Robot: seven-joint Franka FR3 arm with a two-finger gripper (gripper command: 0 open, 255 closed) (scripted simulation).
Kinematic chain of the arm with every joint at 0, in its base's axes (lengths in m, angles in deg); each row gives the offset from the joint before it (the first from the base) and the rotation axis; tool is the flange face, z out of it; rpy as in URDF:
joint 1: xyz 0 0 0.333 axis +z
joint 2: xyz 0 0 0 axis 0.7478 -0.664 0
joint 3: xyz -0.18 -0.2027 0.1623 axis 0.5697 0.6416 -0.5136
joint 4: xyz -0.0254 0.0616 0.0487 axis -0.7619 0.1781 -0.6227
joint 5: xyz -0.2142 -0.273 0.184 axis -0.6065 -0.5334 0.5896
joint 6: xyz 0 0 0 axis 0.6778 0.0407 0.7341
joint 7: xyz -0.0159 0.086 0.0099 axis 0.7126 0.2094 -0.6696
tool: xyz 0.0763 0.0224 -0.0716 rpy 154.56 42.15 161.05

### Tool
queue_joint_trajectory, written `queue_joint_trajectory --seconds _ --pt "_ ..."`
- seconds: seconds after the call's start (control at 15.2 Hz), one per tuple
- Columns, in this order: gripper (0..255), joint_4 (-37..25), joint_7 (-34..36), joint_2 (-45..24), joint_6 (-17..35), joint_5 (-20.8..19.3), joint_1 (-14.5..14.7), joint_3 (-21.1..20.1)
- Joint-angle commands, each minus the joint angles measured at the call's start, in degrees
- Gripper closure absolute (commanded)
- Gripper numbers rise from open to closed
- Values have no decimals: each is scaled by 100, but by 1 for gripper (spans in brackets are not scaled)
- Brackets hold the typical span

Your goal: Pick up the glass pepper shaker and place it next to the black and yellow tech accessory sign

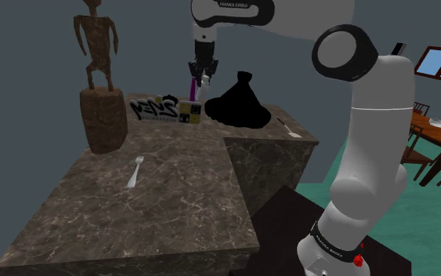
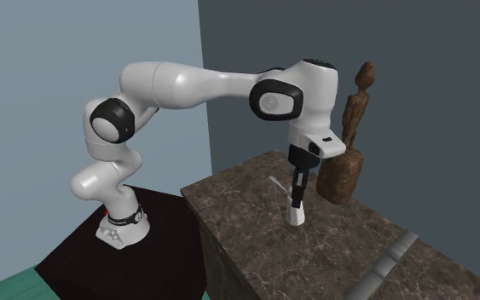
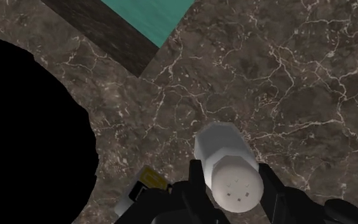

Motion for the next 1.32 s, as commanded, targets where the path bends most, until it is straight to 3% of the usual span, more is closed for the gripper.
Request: queue_joint_trajectory --seconds 0.0,0.26,0.46,1.25 --pt "255 -361 -232 -250 -88 -39 -103 78" --pt "255 -1313 -666 -866 -378 -128 -260 221" --pt "255 -2452 -1019 -1561 -780 -220 -311 337" --pt "255 -707 -861 -1080 464 -141 -553 295"
